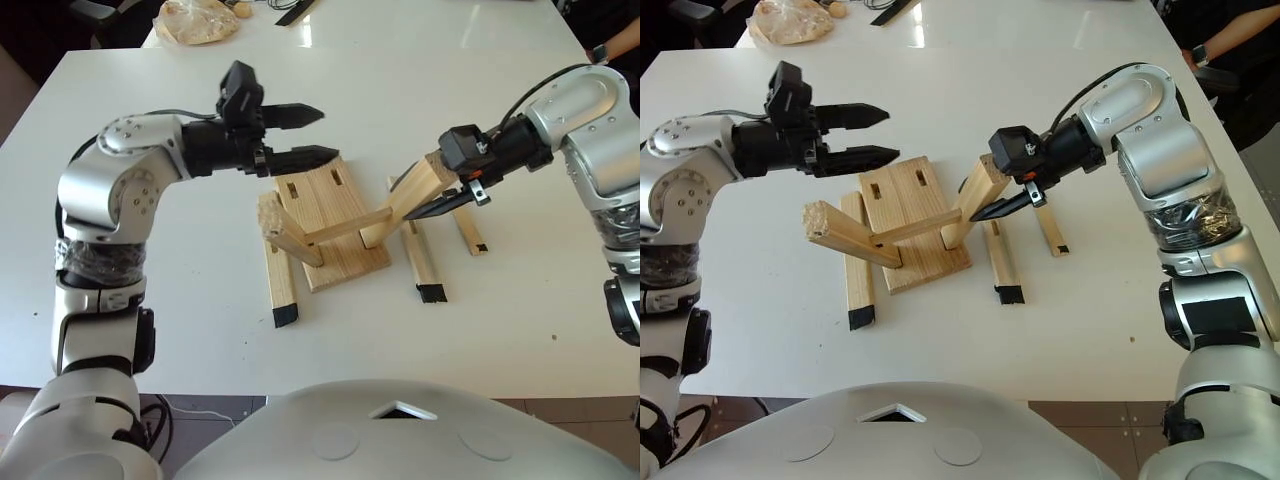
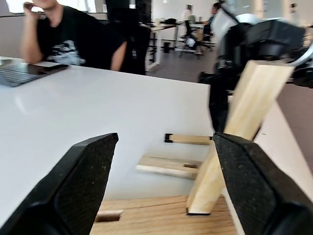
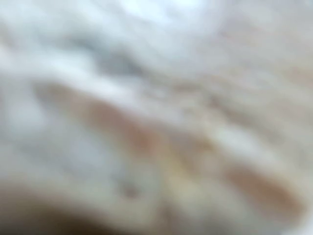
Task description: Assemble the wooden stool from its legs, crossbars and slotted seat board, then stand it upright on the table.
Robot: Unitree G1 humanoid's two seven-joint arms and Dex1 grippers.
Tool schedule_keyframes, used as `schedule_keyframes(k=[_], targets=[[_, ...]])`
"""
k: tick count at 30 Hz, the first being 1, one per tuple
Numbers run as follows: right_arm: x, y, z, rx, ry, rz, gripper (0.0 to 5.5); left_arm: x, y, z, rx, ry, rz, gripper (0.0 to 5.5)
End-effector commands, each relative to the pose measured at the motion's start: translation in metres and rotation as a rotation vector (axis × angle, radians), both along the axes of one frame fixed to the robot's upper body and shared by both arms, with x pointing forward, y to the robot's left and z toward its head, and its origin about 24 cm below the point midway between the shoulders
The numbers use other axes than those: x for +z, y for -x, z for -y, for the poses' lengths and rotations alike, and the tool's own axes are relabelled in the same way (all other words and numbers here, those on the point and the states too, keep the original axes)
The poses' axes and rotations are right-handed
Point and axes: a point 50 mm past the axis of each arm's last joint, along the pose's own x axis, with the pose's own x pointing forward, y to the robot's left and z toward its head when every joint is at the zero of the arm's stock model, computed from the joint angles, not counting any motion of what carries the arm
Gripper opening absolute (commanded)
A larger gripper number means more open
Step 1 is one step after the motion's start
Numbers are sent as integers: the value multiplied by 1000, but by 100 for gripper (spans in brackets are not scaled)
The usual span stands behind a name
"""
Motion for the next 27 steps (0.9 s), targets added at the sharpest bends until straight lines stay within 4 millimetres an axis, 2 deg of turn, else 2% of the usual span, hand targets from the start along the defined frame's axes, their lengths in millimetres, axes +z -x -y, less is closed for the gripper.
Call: schedule_keyframes(k=[1,4,9,11,12,17,19,20,21,22,23,25,26,27], targets=[[-24,1,-2,-8,62,-65,200,-5,4,9,-160,-76,-60,330],[-28,2,-3,-6,59,-71,200,-7,6,18,-220,-82,-83,275],[-29,3,-6,3,47,-70,200,8,5,36,-254,34,-94,273],[-30,4,-8,10,46,-70,200,3,10,39,-282,13,-101,273],[-30,4,-8,12,46,-70,200,-4,12,38,-287,-17,-107,273],[-33,4,-11,26,56,-78,200,-83,30,30,-297,-253,-241,273],[-33,4,-12,33,57,-78,200,-98,30,27,-270,-271,-268,273],[-32,3,-12,35,57,-77,200,-98,25,25,-242,-251,-259,273],[-31,3,-12,36,58,-75,200,-88,17,25,-198,-190,-243,273],[-30,3,-12,34,57,-73,200,-68,5,23,-139,-100,-202,273],[-29,2,-11,29,55,-71,200,-39,-9,17,-70,10,-145,273],[-26,2,-9,19,49,-63,200,17,-26,-8,67,172,0,273],[-24,3,-7,15,45,-58,200,33,-26,-23,123,184,69,273],[-22,3,-6,9,42,-53,200,40,-24,-36,166,171,114,273]])
